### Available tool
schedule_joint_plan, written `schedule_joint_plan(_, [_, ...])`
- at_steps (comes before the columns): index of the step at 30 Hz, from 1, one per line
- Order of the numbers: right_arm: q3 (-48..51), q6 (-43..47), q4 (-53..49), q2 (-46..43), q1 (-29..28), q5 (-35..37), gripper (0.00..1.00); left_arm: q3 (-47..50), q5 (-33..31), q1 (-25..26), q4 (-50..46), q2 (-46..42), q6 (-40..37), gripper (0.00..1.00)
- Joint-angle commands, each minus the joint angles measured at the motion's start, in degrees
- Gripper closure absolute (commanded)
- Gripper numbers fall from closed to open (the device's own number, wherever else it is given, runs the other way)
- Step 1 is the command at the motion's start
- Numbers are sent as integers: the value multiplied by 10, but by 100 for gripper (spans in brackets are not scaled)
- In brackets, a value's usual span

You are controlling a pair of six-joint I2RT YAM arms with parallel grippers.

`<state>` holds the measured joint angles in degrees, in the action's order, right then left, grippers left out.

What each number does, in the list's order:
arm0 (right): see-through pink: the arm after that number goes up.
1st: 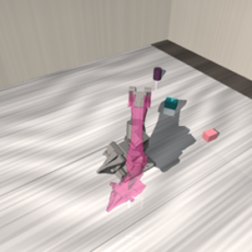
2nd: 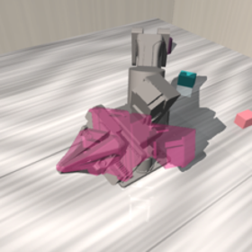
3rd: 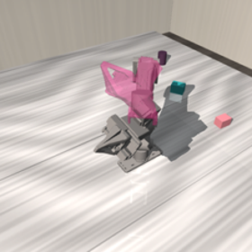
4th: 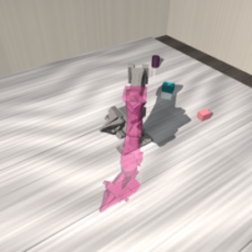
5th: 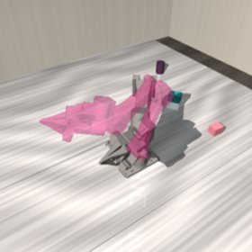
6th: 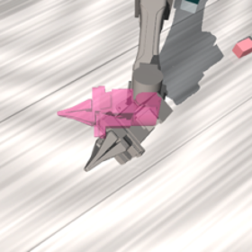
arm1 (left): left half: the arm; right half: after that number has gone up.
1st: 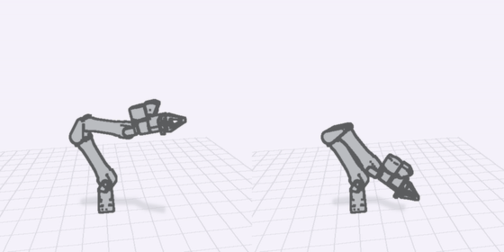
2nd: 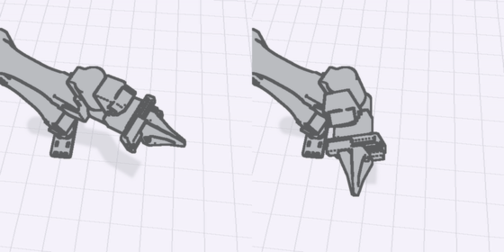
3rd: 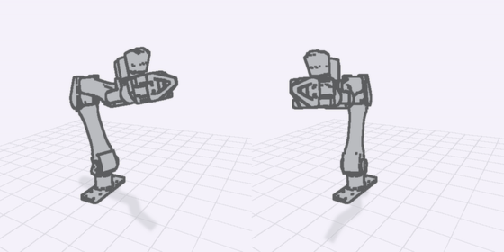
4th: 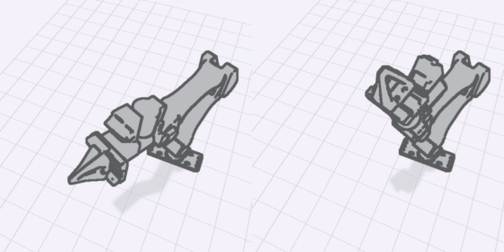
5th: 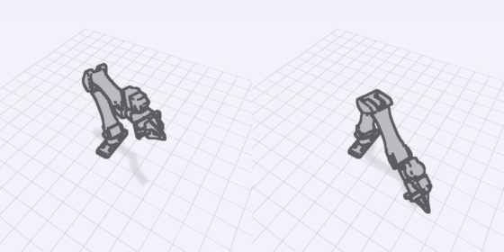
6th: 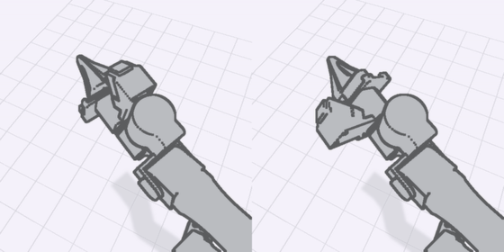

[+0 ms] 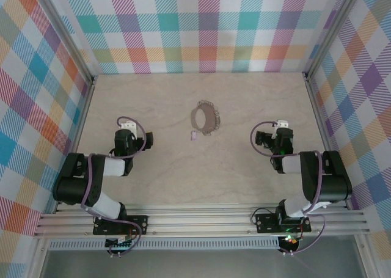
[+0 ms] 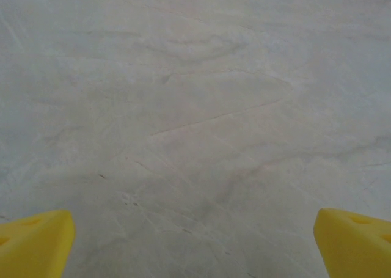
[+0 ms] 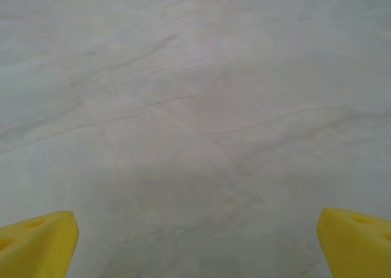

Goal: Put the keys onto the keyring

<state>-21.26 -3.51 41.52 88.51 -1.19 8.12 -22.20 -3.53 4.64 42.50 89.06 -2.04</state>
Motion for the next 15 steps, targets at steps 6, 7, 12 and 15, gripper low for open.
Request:
schedule_joint_plan(6, [-20, 24, 62, -8, 11, -84, 0, -25, 40, -26, 31, 10, 4, 0])
schedule_joint_plan(7, [-21, 24, 64, -5, 11, -85, 0, -25, 41, -26, 30, 10, 4, 0])
schedule_joint_plan(12, [-27, 28, 53, -4, 10, -94, 0, -24, 41, -26, 31, 10, 4, 0])
schedule_joint_plan(15, [-30, 28, 49, -3, 10, -95, 0, -25, 40, -26, 30, 10, 3, 0])
